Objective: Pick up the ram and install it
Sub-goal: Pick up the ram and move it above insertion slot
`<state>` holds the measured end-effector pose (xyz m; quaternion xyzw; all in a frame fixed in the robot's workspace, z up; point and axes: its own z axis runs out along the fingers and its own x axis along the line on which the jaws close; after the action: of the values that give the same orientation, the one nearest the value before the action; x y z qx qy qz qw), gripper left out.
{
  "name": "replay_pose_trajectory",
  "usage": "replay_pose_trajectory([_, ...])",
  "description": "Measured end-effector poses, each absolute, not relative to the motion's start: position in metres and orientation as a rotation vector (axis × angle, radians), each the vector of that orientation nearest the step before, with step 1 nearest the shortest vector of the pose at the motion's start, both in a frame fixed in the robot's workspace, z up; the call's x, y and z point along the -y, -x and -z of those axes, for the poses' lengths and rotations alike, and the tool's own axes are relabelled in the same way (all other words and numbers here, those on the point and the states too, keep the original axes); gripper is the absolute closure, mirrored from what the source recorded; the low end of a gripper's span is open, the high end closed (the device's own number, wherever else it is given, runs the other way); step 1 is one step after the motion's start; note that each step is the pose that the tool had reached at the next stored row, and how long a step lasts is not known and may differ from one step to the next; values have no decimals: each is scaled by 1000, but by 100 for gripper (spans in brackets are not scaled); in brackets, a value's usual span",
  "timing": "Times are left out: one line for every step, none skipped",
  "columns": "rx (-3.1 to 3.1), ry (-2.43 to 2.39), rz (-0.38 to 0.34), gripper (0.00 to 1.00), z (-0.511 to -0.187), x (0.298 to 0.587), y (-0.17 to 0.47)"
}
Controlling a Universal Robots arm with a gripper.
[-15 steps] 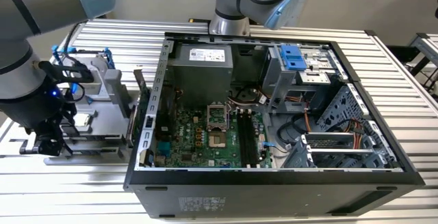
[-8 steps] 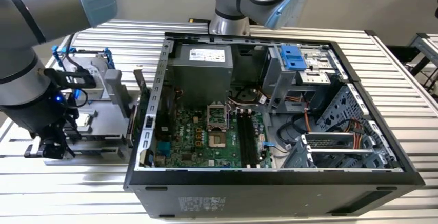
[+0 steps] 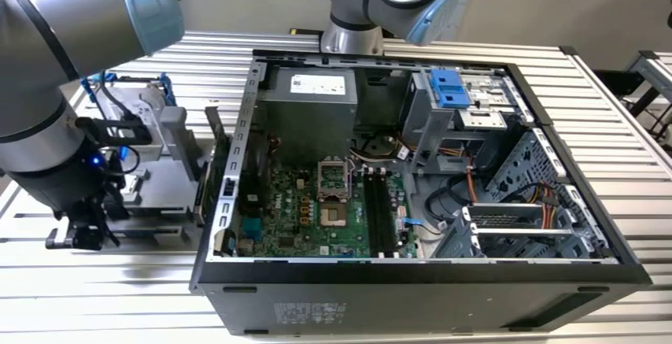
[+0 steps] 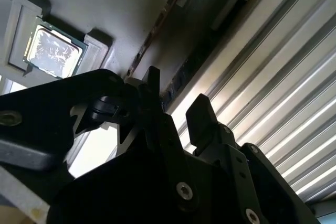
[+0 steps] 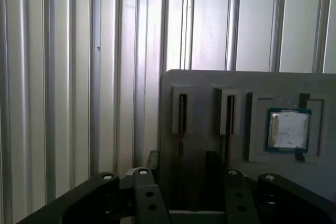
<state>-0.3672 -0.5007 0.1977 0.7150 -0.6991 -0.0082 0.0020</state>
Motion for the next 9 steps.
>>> replay_pose_trajectory([2195,-2242,26,0,-196,501,367])
replay_pose_trajectory([2196,-2241,26,0,-195,501,367])
replay_pose_trajectory([2198,-2239,26,0,-194,501,367])
replay_pose_trajectory([2200,-2237,26,0,-193,501,367])
replay_pose_trajectory([2202,-2235,26,0,-192,500,367])
replay_pose_trajectory([2203,-2234,26,0,-191,500,367])
replay_pose_trajectory([2203,-2233,26,0,-190,500,367])
replay_pose_trajectory([2203,-2233,26,0,-190,500,367])
replay_pose_trajectory([2203,-2233,26,0,-190,500,367])
